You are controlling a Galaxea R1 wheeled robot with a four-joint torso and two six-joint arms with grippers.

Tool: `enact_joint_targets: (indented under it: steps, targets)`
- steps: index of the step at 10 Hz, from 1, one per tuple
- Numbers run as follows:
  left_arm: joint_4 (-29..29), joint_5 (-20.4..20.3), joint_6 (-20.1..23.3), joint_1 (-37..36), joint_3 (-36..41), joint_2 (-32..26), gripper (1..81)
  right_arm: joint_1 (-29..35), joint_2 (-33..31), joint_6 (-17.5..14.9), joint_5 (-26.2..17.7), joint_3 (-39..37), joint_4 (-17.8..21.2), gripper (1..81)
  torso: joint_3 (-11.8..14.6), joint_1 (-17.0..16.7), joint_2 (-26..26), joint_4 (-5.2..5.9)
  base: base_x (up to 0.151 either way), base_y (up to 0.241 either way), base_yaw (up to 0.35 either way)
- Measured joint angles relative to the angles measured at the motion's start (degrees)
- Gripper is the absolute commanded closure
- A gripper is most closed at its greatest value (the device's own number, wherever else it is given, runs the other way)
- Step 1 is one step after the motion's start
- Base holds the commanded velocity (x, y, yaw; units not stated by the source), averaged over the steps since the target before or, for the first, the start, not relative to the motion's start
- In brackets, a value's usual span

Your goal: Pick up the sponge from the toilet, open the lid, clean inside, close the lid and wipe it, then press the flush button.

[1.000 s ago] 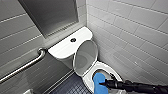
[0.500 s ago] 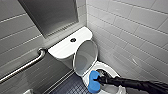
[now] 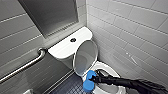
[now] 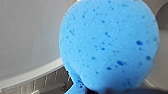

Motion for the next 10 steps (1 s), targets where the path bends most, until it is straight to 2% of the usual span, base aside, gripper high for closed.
enact_joint_targets:
  steps: [1, 5, 8, 10]
  targets:
    - [0.0, 0.02, 0.0, 0.0, 0.0, 0.05, 1.0, -0.3, 0.74, 0.0, -0.16, -1.02, -1.34, 81.1, 0.0, 0.0, 0.0, 0.0, 0.0, 0.0, 0.0]
    - [0.0, 0.0, 0.0, 0.0, 0.0, 0.11, 1.0, -2.84, 0.74, -0.02, 4.39, -1.87, -3.72, 81.1, 0.0, 0.0, 0.0, 0.0, 0.0, 0.0, 0.0]
    - [0.01, 0.02, 0.0, 0.0, 0.0, 0.11, 1.0, -5.05, -5.92, -0.04, 1.33, 7.69, -4.43, 81.1, 0.0, 0.0, 0.0, 0.0, 0.0, 0.0, 0.0]
    - [0.0, -0.02, 0.0, 0.0, 0.0, 0.11, 1.0, -6.67, -10.29, -0.04, 1.05, 11.85, -4.44, 81.1, 0.0, 0.0, 0.0, 0.0, 0.0, 0.0, 0.0]
